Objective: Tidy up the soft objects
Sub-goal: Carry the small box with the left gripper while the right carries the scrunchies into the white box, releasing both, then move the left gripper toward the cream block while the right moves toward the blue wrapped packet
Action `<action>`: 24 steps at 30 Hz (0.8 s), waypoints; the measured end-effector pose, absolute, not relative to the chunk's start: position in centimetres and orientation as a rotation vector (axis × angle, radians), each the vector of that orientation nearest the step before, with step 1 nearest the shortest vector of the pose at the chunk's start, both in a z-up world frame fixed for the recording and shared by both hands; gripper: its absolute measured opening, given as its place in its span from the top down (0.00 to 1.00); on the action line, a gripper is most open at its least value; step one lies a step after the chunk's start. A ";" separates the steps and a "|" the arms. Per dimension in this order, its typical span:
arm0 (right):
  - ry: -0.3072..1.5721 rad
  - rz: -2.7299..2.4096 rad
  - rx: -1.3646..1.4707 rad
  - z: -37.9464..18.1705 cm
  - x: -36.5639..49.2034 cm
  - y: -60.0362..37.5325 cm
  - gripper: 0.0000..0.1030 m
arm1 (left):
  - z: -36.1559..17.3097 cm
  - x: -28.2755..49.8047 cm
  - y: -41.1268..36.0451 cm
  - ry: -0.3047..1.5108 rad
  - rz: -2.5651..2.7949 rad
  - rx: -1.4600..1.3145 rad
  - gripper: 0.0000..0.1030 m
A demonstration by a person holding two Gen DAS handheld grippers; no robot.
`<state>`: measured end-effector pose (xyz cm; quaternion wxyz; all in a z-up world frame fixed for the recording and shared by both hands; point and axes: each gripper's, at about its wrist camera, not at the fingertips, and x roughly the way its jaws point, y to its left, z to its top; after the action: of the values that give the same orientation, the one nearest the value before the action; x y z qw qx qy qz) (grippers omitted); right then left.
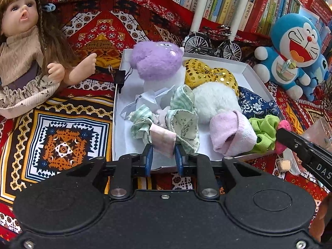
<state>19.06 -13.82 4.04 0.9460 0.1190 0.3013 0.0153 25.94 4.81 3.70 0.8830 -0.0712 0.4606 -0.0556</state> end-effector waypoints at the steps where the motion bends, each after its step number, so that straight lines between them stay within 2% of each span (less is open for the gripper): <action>1: 0.617 0.031 0.244 3.9 19.1 -13.8 0.76 | 3.7 26.0 4.8 0.960 -0.116 -0.150 0.79; 10: 0.651 0.024 0.250 3.1 20.2 -14.0 0.72 | 3.8 26.1 4.9 0.963 -0.126 -0.171 0.77; 12: 0.659 0.031 0.265 2.9 20.4 -14.2 0.68 | 4.1 25.9 4.8 0.959 -0.129 -0.168 0.73; 14: 0.673 0.038 0.265 2.9 20.4 -14.3 0.66 | 4.4 25.6 4.7 0.948 -0.133 -0.163 0.62; 17: 0.660 0.049 0.248 3.3 19.8 -14.1 0.65 | 5.2 25.0 4.4 0.920 -0.135 -0.141 0.56; 24: 0.604 0.073 0.181 5.1 17.2 -13.5 0.46 | 7.2 22.8 3.4 0.859 -0.168 -0.101 0.45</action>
<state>17.24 -13.51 5.12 0.9500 0.0888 0.2972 0.0361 22.83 3.37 7.18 0.9045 -0.0488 0.4158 -0.0813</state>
